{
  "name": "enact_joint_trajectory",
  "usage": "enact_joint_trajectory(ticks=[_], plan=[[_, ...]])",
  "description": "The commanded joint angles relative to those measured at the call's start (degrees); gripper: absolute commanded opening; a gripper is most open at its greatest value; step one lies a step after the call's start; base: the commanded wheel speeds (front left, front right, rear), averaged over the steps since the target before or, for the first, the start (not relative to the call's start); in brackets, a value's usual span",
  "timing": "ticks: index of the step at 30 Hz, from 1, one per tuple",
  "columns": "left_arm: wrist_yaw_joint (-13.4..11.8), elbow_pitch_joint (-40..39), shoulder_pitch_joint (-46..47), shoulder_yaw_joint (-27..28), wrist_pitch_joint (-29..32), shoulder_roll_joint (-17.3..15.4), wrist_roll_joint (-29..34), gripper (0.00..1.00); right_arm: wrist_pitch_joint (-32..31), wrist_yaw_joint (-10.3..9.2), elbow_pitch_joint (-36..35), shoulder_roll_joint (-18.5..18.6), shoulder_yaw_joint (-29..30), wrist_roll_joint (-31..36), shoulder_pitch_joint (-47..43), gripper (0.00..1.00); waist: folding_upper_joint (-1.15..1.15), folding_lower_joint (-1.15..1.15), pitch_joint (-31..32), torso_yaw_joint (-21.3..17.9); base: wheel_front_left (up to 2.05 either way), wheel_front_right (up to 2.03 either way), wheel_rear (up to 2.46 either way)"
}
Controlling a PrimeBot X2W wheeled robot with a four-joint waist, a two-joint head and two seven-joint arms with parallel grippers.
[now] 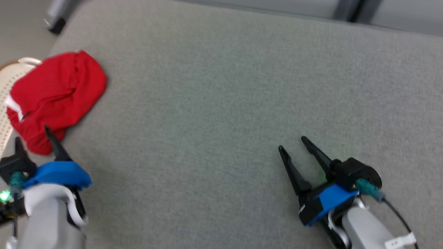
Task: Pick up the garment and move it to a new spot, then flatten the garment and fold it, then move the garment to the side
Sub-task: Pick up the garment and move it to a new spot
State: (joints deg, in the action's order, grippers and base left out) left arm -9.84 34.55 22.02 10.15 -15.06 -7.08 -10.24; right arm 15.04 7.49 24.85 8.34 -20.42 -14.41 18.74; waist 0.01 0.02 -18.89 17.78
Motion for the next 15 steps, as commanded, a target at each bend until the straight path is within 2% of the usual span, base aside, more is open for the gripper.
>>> enact_joint_trajectory(ticks=[1, 9, 15], plan=[[-0.46, 0.66, 1.56, 0.4, -0.15, -0.83, 0.24, 1.0, 0.17, 0.01, -0.76, 0.73, -0.32, -0.61, 0.85, 1.0, -0.01, -0.02, -0.95, -0.34, 0.0, 0.0, 0.0], [-3.74, 11.85, 12.05, 3.68, 0.6, -5.58, -0.77, 1.0, 0.03, -0.01, -5.52, 5.64, -1.28, -2.59, 2.64, 1.0, -0.01, -0.02, -7.0, -4.2, 0.0, 0.0, 0.0], [-4.0, 19.87, 16.4, 5.82, 2.97, -7.06, -3.61, 1.0, 0.0, -0.04, -8.83, 8.04, -1.38, -3.33, 3.6, 1.0, -0.01, -0.02, -10.29, -6.69, 0.0, 0.0, 0.0]])
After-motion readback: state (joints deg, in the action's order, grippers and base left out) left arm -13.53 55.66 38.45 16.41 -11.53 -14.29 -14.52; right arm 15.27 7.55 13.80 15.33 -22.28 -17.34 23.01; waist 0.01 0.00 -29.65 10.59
